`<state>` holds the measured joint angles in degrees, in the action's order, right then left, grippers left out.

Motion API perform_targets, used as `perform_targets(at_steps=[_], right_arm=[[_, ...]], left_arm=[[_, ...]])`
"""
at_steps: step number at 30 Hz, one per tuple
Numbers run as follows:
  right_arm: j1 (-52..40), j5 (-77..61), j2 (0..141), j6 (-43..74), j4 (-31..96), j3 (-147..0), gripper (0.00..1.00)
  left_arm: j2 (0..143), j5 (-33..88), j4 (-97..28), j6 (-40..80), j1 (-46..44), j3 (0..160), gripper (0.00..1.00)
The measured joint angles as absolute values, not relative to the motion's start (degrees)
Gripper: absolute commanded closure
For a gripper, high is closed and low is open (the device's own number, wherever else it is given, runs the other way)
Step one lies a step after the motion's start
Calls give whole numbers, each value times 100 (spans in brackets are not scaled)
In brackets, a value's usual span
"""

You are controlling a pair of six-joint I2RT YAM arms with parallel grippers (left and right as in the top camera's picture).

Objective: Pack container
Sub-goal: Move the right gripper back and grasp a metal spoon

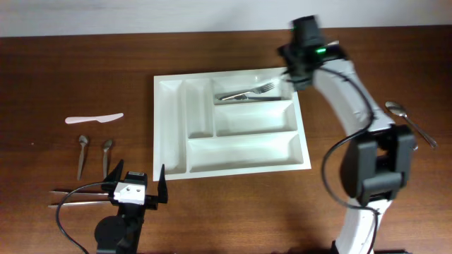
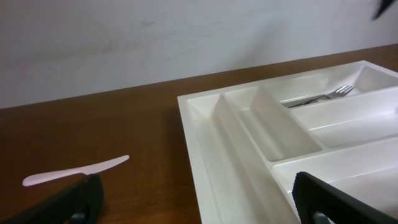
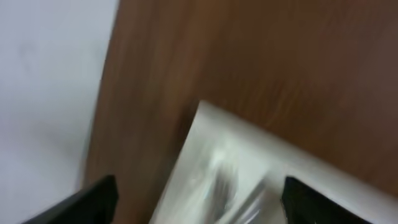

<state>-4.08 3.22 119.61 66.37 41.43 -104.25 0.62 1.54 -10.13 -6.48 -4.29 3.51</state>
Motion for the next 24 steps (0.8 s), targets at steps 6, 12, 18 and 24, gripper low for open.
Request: perform_targets(at_steps=[6,12,18,24], right_arm=[[1968,-716,11754,670,5699,-10713,1],[2941,-764,11749,-2674,6949,-10628,1],[3293,-740,12088,-4344,7181,-10543,1],[3297,-589,12589,-5205,7124,-10471,1]], left_arm=[[62,154,-1013,-648,-429,351,1],[62,154,-1013,-648,-429,351,1],[62,154,-1013,-648,-429,351,1],[62,154,-1013,-648,-429,351,1]])
